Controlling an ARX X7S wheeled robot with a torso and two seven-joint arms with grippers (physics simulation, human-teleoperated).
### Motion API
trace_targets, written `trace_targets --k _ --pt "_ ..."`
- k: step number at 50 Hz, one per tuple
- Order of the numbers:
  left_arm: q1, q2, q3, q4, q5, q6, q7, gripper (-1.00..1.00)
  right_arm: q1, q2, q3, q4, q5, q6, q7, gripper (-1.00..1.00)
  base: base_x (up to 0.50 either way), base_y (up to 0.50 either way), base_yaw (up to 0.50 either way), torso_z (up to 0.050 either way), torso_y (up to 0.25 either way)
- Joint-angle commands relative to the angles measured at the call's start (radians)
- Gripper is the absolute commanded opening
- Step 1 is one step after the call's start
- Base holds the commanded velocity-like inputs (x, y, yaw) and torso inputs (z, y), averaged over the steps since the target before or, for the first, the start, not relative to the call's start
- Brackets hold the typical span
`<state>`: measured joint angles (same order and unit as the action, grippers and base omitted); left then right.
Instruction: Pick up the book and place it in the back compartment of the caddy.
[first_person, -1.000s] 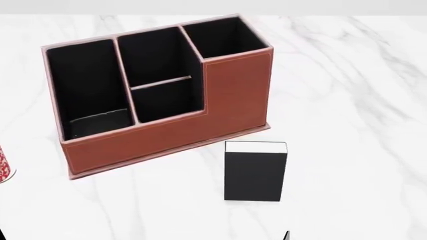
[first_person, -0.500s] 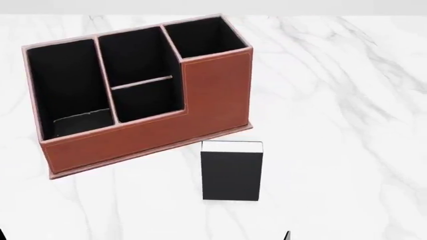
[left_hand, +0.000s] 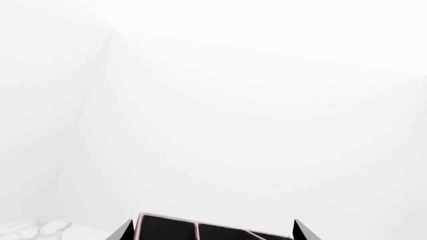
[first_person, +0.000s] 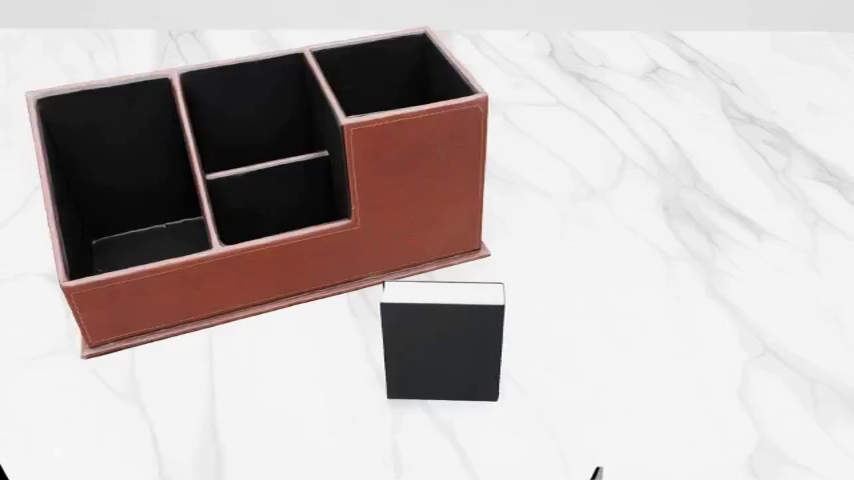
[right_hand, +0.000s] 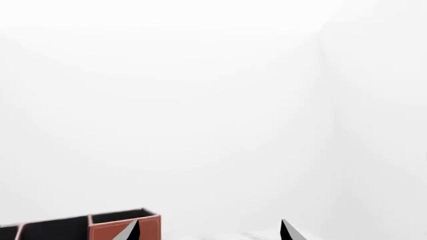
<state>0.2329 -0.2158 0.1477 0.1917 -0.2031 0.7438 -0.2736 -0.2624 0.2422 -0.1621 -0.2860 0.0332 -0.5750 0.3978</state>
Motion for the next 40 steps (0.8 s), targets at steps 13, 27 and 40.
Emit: trace_targets --k 13,27,40 --pt "0.001 -0.007 0.005 0.003 0.002 0.004 -0.012 1.00 -0.024 0.007 0.002 -0.011 -0.045 -0.060 0.024 1.00 0.09 0.00 0.00 0.000 0.000" --pt "0.000 -0.011 0.009 0.001 0.005 0.005 -0.019 1.00 -0.013 0.010 -0.010 0.002 -0.044 -0.059 0.027 1.00 0.15 0.00 0.00 0.000 0.000" --pt "-0.005 -0.015 0.013 -0.006 0.002 0.005 -0.022 1.00 -0.008 0.015 -0.016 0.007 -0.043 -0.054 0.032 1.00 0.15 0.00 0.00 0.000 0.000"
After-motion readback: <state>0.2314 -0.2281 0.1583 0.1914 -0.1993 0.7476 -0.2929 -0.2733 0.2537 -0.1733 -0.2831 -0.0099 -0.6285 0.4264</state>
